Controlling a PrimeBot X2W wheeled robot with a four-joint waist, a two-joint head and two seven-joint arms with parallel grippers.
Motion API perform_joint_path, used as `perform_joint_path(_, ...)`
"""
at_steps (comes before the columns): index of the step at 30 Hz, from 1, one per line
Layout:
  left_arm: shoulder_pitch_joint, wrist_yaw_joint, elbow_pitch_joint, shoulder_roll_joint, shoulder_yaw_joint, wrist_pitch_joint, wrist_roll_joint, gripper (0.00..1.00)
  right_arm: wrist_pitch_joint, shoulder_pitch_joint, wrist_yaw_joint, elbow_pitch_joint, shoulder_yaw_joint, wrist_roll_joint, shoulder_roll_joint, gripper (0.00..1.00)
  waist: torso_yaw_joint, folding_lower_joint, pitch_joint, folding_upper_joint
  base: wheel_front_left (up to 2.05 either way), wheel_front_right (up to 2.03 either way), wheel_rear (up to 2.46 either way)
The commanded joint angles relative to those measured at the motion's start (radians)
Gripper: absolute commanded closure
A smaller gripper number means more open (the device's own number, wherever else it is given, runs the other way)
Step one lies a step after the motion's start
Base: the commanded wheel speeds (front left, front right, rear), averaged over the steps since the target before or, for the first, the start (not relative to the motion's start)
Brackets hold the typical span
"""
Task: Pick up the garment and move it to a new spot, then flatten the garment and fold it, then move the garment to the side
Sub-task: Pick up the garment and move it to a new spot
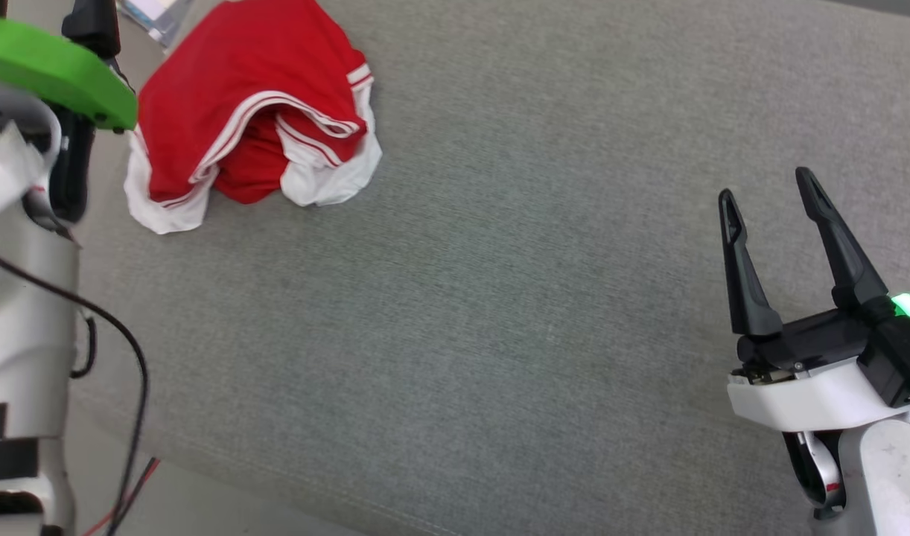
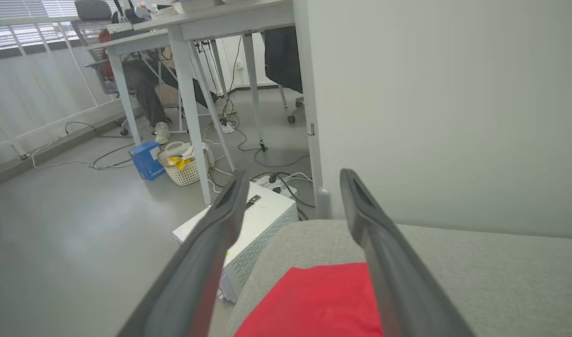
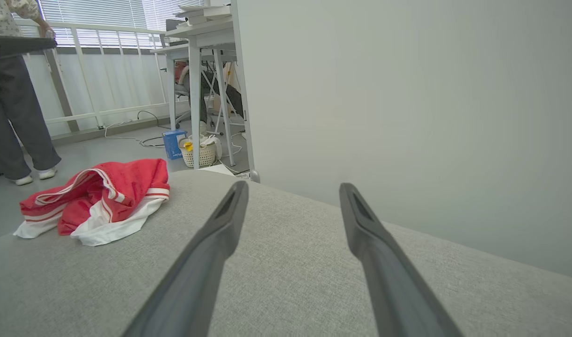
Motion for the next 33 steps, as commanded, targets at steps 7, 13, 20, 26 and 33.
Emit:
perform_joint_path(7, -0.116, -0.003, 0.09, 0.138, -0.222, 0.468, -0.266, 0.0, -0.005, -0.047, -0.001, -0.027, -0.008, 0.003, -0.011, 0.0, -0.105, -0.0002, 0.106, 0.0066, 0.0, 0.0, 0.0)
perform_joint_path(13, -0.159, -0.003, 0.123, 0.197, -0.327, 0.766, -0.41, 0.0, -0.005, -0.067, -0.001, -0.033, -0.012, 0.008, -0.019, 0.0, -0.142, -0.0002, 0.152, 0.0066, 0.0, 0.0, 0.0)
perform_joint_path(20, -0.159, -0.003, 0.229, 0.199, -0.388, 0.95, -0.451, 0.0, -0.005, -0.085, -0.001, -0.024, -0.004, 0.016, -0.025, 0.0, -0.175, -0.0002, 0.194, 0.0066, 0.0, 0.0, 0.0)
perform_joint_path(26, -0.121, -0.002, 0.321, 0.165, -0.427, 0.967, -0.45, 0.0, -0.005, -0.09, -0.001, -0.014, -0.003, 0.022, -0.028, 0.0, -0.19, -0.0002, 0.209, 0.0066, 0.0, 0.0, 0.0)
perform_joint_path(33, -0.126, -0.003, 0.309, 0.163, -0.473, 0.942, -0.45, 1.0, -0.005, -0.088, -0.001, -0.001, -0.011, 0.027, -0.028, 0.0, -0.173, -0.0002, 0.187, 0.0066, 0.0, 0.0, 0.0)
